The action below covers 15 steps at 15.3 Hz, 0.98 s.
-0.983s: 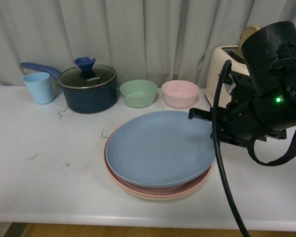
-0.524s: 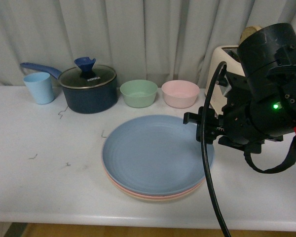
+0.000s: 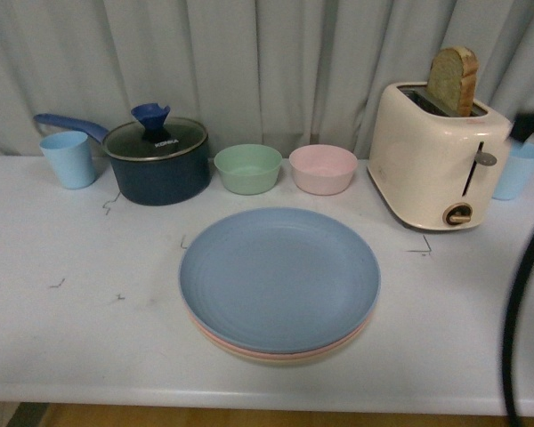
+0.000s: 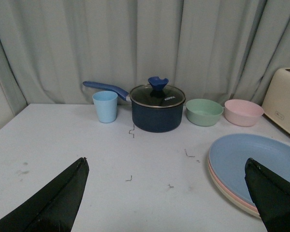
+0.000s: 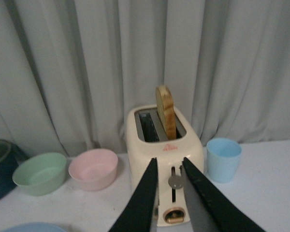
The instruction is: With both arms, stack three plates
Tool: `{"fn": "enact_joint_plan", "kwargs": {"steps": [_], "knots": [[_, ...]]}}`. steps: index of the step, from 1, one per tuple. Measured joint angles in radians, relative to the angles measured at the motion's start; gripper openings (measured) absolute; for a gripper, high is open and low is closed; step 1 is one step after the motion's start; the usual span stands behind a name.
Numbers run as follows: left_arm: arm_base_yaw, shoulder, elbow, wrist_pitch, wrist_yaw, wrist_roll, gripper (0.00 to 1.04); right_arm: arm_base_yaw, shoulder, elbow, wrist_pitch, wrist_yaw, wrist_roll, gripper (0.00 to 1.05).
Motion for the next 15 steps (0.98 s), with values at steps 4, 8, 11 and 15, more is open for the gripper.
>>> {"fn": "enact_joint_plan", "kwargs": {"steps": [4, 8, 11, 15], "knots": [[0.0, 0.0, 0.0, 0.0, 0.0, 0.0, 0.98, -0.056, -0.181, -0.245, -0.04, -0.075, -0.023, 0.02], [0.0, 0.0, 0.0, 0.0, 0.0, 0.0, 0.98, -0.1, -0.409, -0.373, -0.12, -0.128, -0.023, 0.02], [0.0, 0.0, 0.0, 0.0, 0.0, 0.0, 0.98, -0.18, -0.586, -0.43, -0.213, -0.2, -0.024, 0.02], [0.0, 0.0, 0.0, 0.0, 0.0, 0.0, 0.98, -0.193, -0.795, -0.483, -0.372, -0.208, -0.024, 0.02]]}}
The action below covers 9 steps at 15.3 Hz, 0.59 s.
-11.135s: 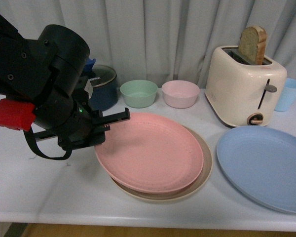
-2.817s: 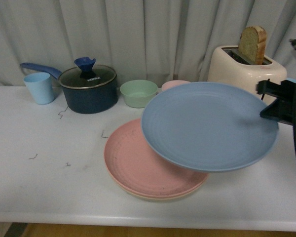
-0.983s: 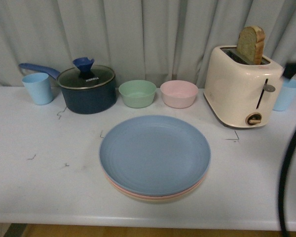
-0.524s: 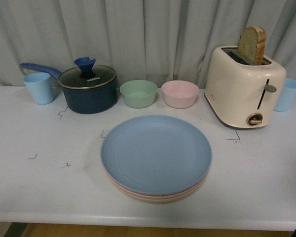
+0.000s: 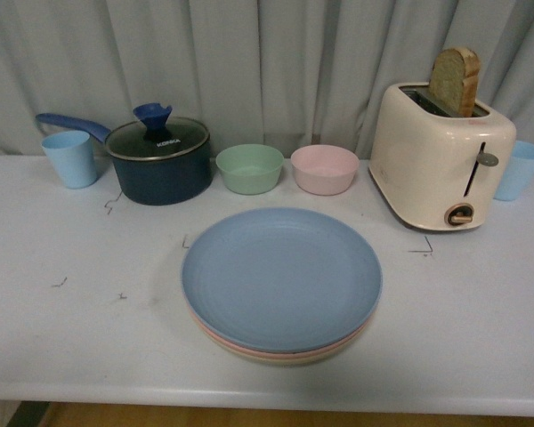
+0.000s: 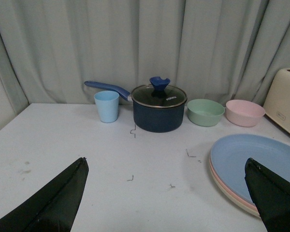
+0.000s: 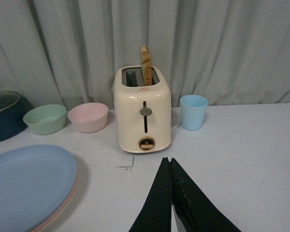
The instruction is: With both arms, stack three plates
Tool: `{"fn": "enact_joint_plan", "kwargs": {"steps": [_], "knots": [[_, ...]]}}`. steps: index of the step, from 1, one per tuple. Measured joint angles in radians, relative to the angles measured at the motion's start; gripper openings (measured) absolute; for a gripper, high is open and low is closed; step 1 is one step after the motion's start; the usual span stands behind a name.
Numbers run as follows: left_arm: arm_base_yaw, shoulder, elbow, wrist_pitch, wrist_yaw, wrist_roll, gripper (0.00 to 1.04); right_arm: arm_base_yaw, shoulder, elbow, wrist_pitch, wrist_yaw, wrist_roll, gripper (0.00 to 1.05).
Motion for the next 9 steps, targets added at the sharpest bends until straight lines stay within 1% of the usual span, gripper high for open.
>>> {"fn": "enact_joint_plan", "kwargs": {"steps": [9], "knots": [[0.0, 0.0, 0.0, 0.0, 0.0, 0.0, 0.98, 0.0, -0.418, -0.024, -0.377, 0.0, 0.0, 0.02]]}}
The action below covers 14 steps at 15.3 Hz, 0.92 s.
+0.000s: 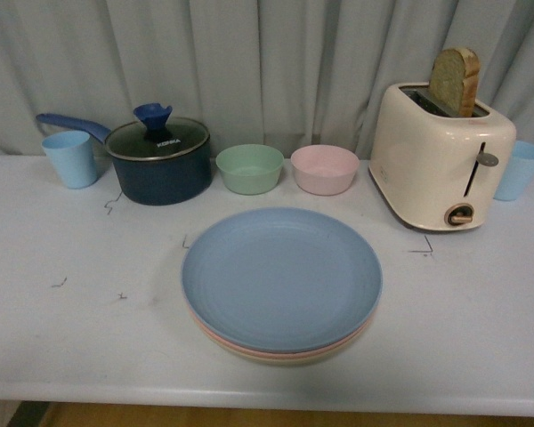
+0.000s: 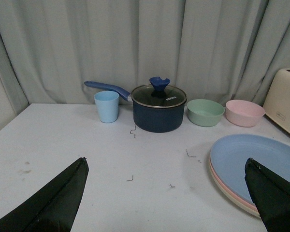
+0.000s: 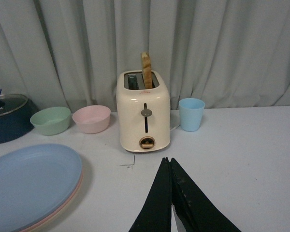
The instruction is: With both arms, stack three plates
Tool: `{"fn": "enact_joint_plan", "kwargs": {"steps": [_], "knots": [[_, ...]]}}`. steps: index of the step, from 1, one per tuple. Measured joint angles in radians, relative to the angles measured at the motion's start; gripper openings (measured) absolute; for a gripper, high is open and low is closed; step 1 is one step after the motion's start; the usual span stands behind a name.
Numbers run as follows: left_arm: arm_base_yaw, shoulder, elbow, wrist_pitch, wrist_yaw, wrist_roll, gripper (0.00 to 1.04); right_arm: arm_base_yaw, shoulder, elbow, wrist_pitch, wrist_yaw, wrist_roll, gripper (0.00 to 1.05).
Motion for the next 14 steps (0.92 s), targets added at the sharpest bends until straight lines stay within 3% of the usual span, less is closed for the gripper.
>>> {"fn": "enact_joint_plan", "kwargs": {"steps": [11, 12, 13, 14], "knots": [[0.0, 0.0, 0.0, 0.0, 0.0, 0.0, 0.98, 0.0, -0.266, 0.0, -0.26, 0.0, 0.0, 0.02], [0.0, 0.0, 0.0, 0.0, 0.0, 0.0, 0.98, 0.0, -0.286, 0.0, -0.291, 0.0, 0.0, 0.02], [0.0, 0.0, 0.0, 0.0, 0.0, 0.0, 0.98, 0.0, -0.397, 0.0, -0.445, -0.003, 0.0, 0.02], [0.0, 0.0, 0.0, -0.001, 0.001, 0.0, 0.98, 0.0, -0.443, 0.0, -0.428, -0.003, 0.0, 0.02]]}}
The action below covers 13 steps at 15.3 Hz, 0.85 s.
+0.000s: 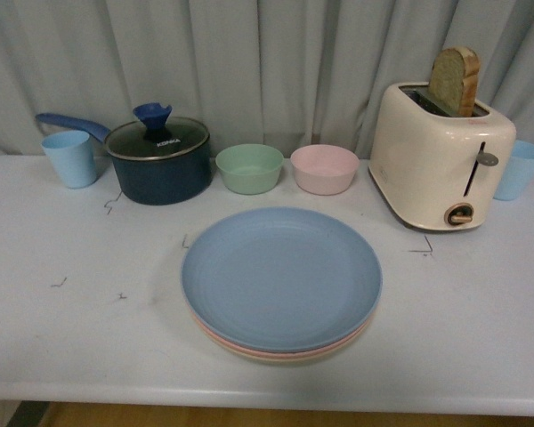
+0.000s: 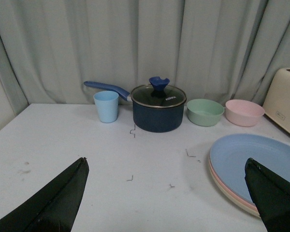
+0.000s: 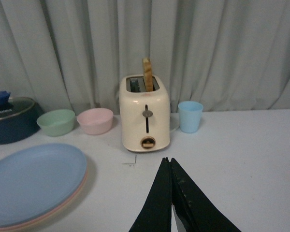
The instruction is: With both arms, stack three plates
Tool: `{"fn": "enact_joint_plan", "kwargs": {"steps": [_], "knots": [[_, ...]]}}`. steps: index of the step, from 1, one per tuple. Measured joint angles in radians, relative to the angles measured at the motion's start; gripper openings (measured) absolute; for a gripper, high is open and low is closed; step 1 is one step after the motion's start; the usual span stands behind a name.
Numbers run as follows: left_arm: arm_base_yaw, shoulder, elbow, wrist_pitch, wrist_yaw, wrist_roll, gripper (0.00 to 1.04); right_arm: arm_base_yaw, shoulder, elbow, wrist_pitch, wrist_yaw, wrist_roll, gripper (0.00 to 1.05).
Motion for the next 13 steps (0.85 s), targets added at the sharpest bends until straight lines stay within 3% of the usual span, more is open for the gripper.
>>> {"fn": "enact_joint_plan", "kwargs": {"steps": [2, 10, 13], "knots": [[0.0, 0.0, 0.0, 0.001, 0.0, 0.0, 0.98, 0.0, 0.002, 0.0, -0.02, 0.0, -0.001, 0.03], [0.0, 0.0, 0.0, 0.001, -0.001, 0.0, 0.98, 0.0, 0.002, 0.0, -0.018, 0.0, 0.0, 1.0], [0.0, 0.0, 0.0, 0.001, -0.001, 0.0, 0.98, 0.0, 0.002, 0.0, -0.018, 0.0, 0.0, 0.98]]}}
